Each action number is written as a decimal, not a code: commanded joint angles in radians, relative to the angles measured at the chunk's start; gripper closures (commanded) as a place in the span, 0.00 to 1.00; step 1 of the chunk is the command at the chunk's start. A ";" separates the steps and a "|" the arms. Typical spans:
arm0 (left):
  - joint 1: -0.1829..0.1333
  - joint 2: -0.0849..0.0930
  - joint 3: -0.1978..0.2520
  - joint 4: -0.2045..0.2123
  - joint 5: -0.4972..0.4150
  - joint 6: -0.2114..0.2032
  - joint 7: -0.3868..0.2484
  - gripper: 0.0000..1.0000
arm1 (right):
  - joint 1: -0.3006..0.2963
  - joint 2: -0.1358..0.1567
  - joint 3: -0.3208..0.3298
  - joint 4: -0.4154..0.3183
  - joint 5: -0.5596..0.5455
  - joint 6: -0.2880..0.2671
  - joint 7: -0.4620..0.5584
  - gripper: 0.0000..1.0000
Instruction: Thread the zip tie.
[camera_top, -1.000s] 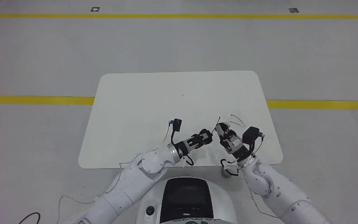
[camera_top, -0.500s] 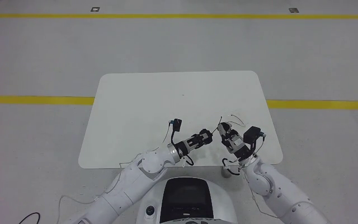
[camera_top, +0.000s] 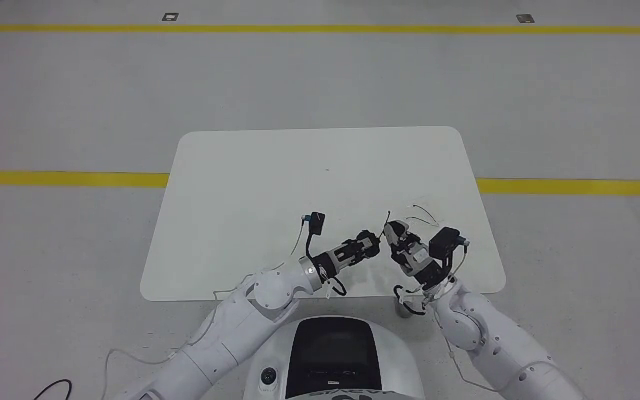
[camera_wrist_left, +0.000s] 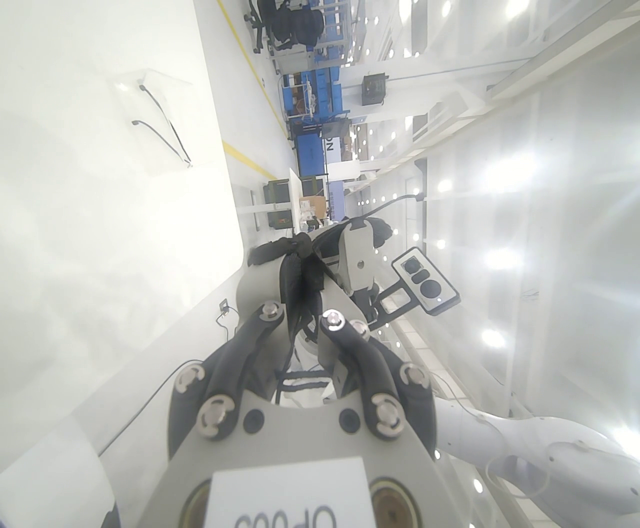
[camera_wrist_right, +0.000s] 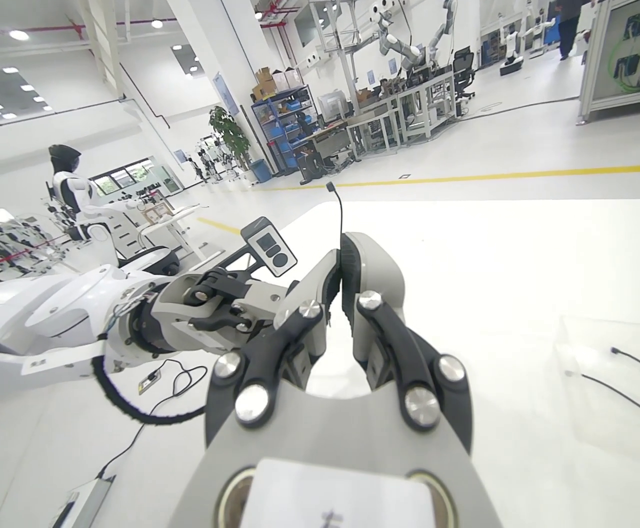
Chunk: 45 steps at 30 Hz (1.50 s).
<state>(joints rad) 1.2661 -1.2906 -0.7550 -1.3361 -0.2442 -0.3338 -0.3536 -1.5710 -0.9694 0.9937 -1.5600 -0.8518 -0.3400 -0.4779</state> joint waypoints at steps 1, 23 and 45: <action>0.000 0.000 0.000 0.000 0.000 0.000 0.000 1.00 | -0.001 0.000 -0.001 -0.003 -0.007 0.000 0.001 1.00; 0.000 0.000 0.000 0.000 0.000 0.000 0.000 1.00 | 0.010 0.012 -0.023 0.009 0.011 0.000 0.000 1.00; 0.000 0.000 0.000 0.000 0.000 0.000 0.000 1.00 | 0.000 0.012 -0.008 -0.003 0.016 0.000 0.024 1.00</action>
<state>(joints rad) 1.2661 -1.2906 -0.7550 -1.3361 -0.2442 -0.3338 -0.3536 -1.5713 -0.9585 0.9894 -1.5591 -0.8350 -0.3400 -0.4553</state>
